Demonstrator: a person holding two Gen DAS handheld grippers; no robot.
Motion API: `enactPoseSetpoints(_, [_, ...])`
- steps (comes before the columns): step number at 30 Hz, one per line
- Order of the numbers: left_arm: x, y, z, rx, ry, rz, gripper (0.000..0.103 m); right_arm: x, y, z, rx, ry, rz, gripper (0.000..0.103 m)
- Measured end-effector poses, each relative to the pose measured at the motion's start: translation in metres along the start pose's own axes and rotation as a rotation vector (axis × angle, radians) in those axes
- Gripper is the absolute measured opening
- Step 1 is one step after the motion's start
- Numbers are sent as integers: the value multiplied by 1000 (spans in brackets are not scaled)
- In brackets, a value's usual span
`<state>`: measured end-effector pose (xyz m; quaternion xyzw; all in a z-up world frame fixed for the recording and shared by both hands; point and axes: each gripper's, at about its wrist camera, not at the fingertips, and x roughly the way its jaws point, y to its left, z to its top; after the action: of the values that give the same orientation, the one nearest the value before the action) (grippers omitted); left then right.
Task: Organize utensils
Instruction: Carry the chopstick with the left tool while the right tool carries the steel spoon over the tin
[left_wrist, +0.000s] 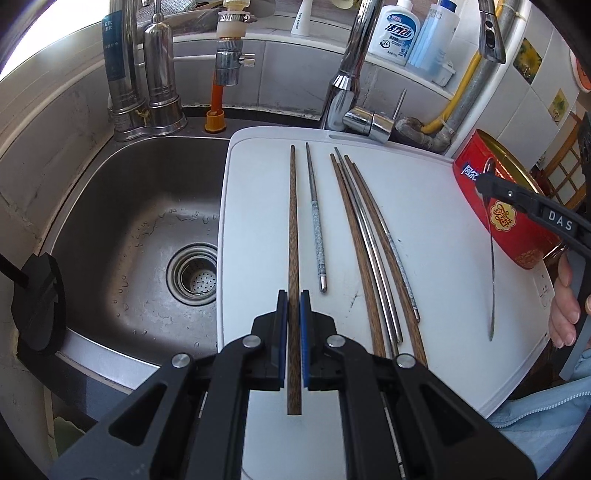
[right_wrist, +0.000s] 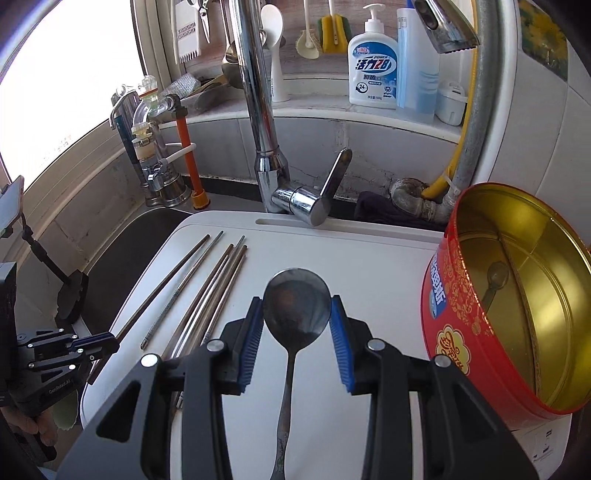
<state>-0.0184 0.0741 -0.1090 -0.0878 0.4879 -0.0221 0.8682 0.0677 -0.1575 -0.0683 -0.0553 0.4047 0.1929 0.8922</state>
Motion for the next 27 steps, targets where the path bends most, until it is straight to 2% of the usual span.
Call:
enactPoseSetpoints(2, [-1,0,1,14,-3,9,6,-8,0,-1,-1,-14,-6,37])
enactPoseSetpoints(4, [5,1,2,25,32,29,6,-16,-2,-2,8,-24,-9,37])
enactPoseSetpoints(6, [9,2,1,17,40,17,6,-23,-3,-2,16,-36,-14,37])
enactPoseSetpoints(19, [3,-2,0,46,19,2,6,-64,-14,4,56,-121,-39,37])
enactPoseSetpoints(27, [-38,-23,13,109,-82,-3,6,-111,-22,11,79,-216,-32,37])
